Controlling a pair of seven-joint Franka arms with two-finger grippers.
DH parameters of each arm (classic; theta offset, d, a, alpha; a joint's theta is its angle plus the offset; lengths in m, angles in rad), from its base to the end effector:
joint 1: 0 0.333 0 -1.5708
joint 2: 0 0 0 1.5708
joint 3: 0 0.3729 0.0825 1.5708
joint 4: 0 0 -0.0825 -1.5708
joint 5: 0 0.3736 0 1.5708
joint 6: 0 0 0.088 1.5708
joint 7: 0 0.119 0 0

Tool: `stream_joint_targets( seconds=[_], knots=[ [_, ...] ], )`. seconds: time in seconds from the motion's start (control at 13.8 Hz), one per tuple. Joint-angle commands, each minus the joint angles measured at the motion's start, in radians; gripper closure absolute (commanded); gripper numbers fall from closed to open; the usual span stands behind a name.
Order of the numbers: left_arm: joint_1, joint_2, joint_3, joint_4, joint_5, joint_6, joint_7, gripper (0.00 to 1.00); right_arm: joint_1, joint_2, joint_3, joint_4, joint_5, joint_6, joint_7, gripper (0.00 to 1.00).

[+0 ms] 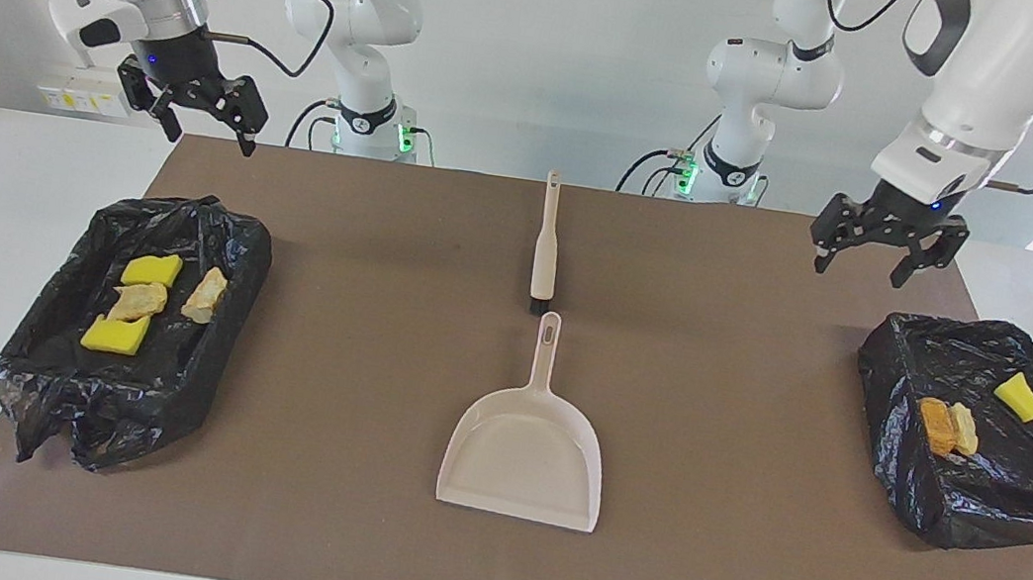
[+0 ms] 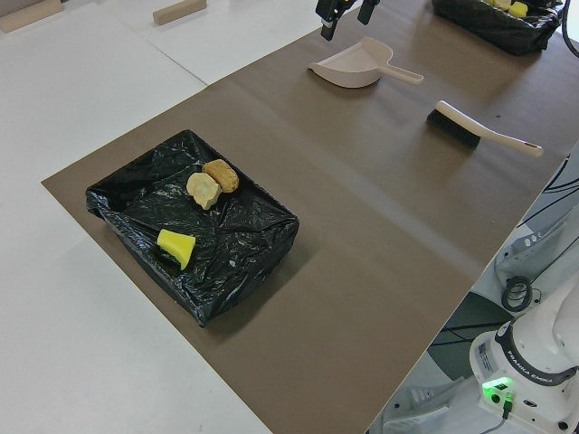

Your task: Sweep and dump trash in bin

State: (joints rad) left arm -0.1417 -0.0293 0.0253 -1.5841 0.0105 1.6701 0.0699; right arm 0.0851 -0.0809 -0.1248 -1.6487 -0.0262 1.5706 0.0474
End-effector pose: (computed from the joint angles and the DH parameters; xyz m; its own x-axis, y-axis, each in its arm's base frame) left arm 0.5414 -0.0619 0.6885 0.9760 -0.1854 0.1141 -0.1846 -0.9827 -0.0178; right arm 0.5133 -0.0268 0.6759 0.9962 -0.0866 0.0029 -0.0866 -0.9961 0.0160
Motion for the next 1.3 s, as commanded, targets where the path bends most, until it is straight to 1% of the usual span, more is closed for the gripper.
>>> stream_joint_targets(
  seconds=[0.0, 0.14, 0.22, 0.29, 0.36, 0.51, 0.58, 0.87, 1.01, 1.09, 1.23],
  knots=[
    [0.036, 0.046, -0.01, 0.139, -0.009, -0.13, 0.057, 0.0, -0.005, -0.007, 0.004, -0.003, 0.003, -0.004, -0.024, 0.0],
    [0.059, 0.089, -0.007, 0.255, -0.015, -0.209, 0.059, 0.0, -0.005, -0.007, 0.002, -0.003, 0.003, -0.003, -0.024, 0.0],
    [0.069, 0.11, -0.01, 0.298, -0.017, -0.245, 0.059, 0.0, -0.005, -0.007, 0.002, -0.003, 0.002, -0.003, -0.024, 0.0],
    [0.068, 0.106, -0.013, 0.305, -0.017, -0.253, 0.057, 0.0, -0.005, -0.007, 0.004, -0.003, 0.002, -0.003, -0.024, 0.0],
    [0.063, 0.089, -0.015, 0.299, -0.017, -0.253, 0.059, 0.0, -0.005, -0.007, 0.004, -0.003, 0.003, -0.003, -0.024, 0.0],
    [0.063, 0.016, -0.015, 0.184, -0.018, -0.241, 0.042, 0.0, -0.005, -0.007, 0.002, -0.003, 0.002, -0.004, -0.024, 0.0],
    [0.065, -0.006, -0.015, 0.152, -0.018, -0.222, 0.047, 0.0, -0.005, -0.007, 0.002, -0.003, 0.002, -0.003, -0.024, 0.0],
    [0.07, -0.02, -0.015, 0.125, -0.02, -0.211, 0.002, 0.0, -0.005, -0.007, 0.002, -0.003, 0.003, -0.004, -0.024, 0.0],
    [0.068, -0.061, -0.015, 0.058, -0.02, -0.192, 0.008, 0.0, -0.005, -0.007, 0.004, -0.003, 0.003, -0.003, -0.024, 0.0],
    [0.068, -0.063, -0.015, 0.055, -0.02, -0.169, 0.014, 0.0, -0.005, -0.007, 0.004, -0.003, 0.003, -0.003, -0.024, 0.0],
    [0.068, -0.058, -0.015, 0.061, -0.02, -0.162, 0.013, 0.0, -0.005, -0.007, 0.002, -0.003, 0.002, -0.003, -0.024, 0.0]
  ],
)
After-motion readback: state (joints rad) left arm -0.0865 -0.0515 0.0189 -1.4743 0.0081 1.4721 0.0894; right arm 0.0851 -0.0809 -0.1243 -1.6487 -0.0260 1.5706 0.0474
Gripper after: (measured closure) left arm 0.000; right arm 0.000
